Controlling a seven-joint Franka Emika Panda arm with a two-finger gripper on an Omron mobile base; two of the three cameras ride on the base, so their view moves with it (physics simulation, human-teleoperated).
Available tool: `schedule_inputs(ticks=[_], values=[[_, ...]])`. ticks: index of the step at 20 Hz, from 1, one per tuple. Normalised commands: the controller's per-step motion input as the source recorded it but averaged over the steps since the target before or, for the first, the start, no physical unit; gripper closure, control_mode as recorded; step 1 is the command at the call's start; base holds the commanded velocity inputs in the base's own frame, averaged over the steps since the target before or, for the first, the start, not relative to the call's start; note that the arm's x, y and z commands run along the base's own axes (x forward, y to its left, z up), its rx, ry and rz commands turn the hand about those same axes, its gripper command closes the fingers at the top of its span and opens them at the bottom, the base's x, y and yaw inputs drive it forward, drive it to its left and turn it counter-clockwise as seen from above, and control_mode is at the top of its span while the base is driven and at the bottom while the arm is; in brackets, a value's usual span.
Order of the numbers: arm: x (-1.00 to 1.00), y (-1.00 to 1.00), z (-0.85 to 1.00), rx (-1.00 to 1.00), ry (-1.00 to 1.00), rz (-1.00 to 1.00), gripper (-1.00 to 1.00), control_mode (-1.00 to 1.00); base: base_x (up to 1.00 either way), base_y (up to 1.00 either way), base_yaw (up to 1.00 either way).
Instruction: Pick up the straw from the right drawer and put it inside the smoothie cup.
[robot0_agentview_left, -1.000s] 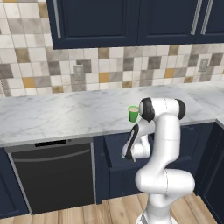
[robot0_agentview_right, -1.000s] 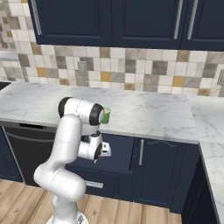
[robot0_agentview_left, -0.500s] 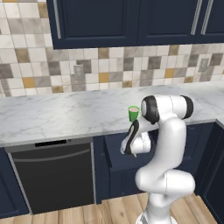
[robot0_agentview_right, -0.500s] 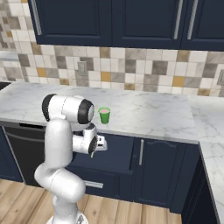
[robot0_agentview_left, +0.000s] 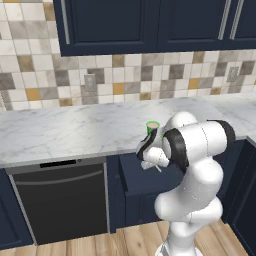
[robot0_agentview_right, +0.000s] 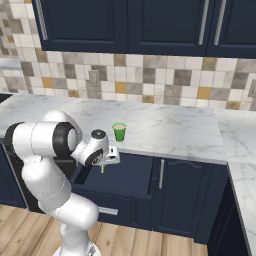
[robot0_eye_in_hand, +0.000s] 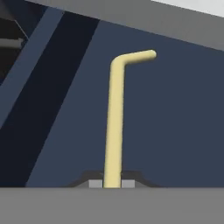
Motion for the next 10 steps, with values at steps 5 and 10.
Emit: schedule_inputs(ticks=[5,10], values=[[-0.18,-0.37,1.00,0.05,0.00,0.14,1.00,-1.00,0.00,0.00,0.00],[-0.01,-0.18,1.00,0.09,-0.04,0.20,1.00,-1.00,0.00,0.00,0.00]])
